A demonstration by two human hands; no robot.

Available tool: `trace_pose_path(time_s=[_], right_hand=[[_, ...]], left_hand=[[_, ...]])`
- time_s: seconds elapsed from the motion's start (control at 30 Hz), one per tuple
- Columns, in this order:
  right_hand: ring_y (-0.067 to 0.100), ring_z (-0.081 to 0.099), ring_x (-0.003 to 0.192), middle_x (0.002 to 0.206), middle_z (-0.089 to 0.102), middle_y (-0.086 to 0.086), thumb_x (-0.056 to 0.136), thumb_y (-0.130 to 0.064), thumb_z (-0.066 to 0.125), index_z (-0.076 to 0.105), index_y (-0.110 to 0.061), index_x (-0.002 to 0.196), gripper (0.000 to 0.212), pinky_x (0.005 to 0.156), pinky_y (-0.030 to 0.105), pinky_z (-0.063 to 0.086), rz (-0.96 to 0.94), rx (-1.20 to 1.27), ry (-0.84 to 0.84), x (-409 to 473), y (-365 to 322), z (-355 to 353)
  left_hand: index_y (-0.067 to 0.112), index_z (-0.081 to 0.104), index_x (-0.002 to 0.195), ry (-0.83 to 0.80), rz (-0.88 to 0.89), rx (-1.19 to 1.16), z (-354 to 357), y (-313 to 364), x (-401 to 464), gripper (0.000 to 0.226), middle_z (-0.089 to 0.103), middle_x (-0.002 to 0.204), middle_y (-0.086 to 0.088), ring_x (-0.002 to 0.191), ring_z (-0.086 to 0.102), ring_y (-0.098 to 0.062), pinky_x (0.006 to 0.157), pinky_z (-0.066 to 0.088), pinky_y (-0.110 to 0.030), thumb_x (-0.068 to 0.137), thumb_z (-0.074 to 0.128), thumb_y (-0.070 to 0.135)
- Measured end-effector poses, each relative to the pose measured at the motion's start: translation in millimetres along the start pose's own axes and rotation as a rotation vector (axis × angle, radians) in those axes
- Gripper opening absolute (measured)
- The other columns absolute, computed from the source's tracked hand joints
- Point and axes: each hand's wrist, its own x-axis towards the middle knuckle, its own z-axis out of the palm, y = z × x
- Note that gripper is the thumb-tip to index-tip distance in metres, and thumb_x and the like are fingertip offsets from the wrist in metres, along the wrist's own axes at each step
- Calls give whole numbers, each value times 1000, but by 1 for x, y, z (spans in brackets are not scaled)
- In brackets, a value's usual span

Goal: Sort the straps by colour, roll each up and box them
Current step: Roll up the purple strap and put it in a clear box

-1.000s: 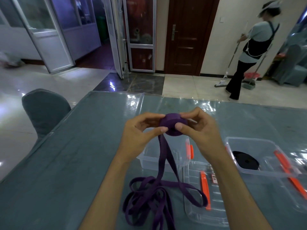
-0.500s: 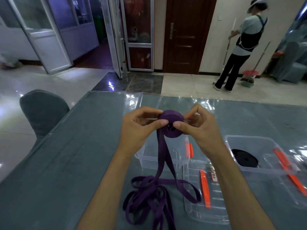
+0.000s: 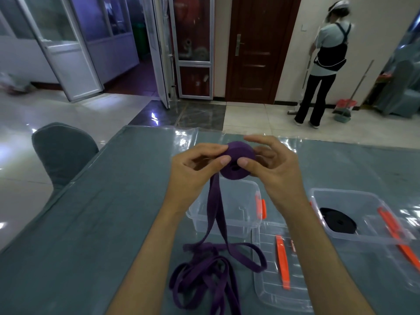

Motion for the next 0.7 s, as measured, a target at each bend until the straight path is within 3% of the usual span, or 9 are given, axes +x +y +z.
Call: trace_pose_path(time_s=[0.1, 0.2, 0.27, 0.37, 0.47, 0.57, 0.7], right_hand=[[27, 76, 105, 110, 78, 1, 82, -19, 84, 73, -28, 105, 27, 81, 34, 65, 6, 64, 49, 0, 2, 2], [30, 77, 99, 103, 78, 9, 78, -26, 87, 61, -19, 93, 31, 81, 43, 66, 80, 8, 24, 1, 3, -2], [30, 78, 94, 100, 79, 12, 79, -28, 87, 61, -17, 100, 36, 79, 45, 66, 65, -8, 5, 3, 0, -5], [28, 78, 97, 104, 80, 10, 84, -24, 84, 71, -25, 120, 39, 79, 34, 65, -8, 39, 19, 4, -4, -4], [25, 77, 102, 107, 80, 6, 81, -17, 84, 77, -24, 109, 30, 84, 30, 63, 17, 85, -5, 0, -3, -6], [27, 77, 99, 106, 79, 8, 77, -20, 88, 73, -29, 98, 27, 82, 34, 64, 111, -4, -78, 0, -4, -14], [28, 78, 98, 104, 78, 7, 83, -24, 85, 68, -30, 121, 42, 79, 34, 65, 74, -55, -69, -1, -2, -16]], left_hand=[[25, 78, 123, -94, -61, 6, -8, 2, 5, 39, 76, 109, 1, 107, 73, -18, 94, 58, -28, 88, 81, 8], [22, 81, 113, -47, 3, 42, -7, 1, 3, 32, 80, 108, 0, 103, 77, -20, 90, 61, -27, 83, 87, 11], [24, 82, 109, 18, 26, 16, 0, -1, -2, 29, 81, 108, -2, 102, 78, -23, 89, 62, -28, 82, 88, 12], [22, 79, 118, -9, 7, -9, 2, -4, -6, 33, 78, 115, -3, 110, 75, -24, 96, 59, -30, 89, 81, 9], [23, 78, 122, -92, -38, -2, -9, -2, -5, 38, 76, 114, -2, 109, 74, -22, 97, 58, -29, 89, 79, 6], [20, 80, 116, -41, -29, 33, -9, -3, -8, 33, 80, 110, -3, 104, 78, -24, 91, 61, -28, 86, 84, 6], [32, 79, 114, -6, -73, -4, 0, -7, -14, 32, 80, 113, 0, 106, 77, -20, 91, 60, -24, 88, 84, 13]])
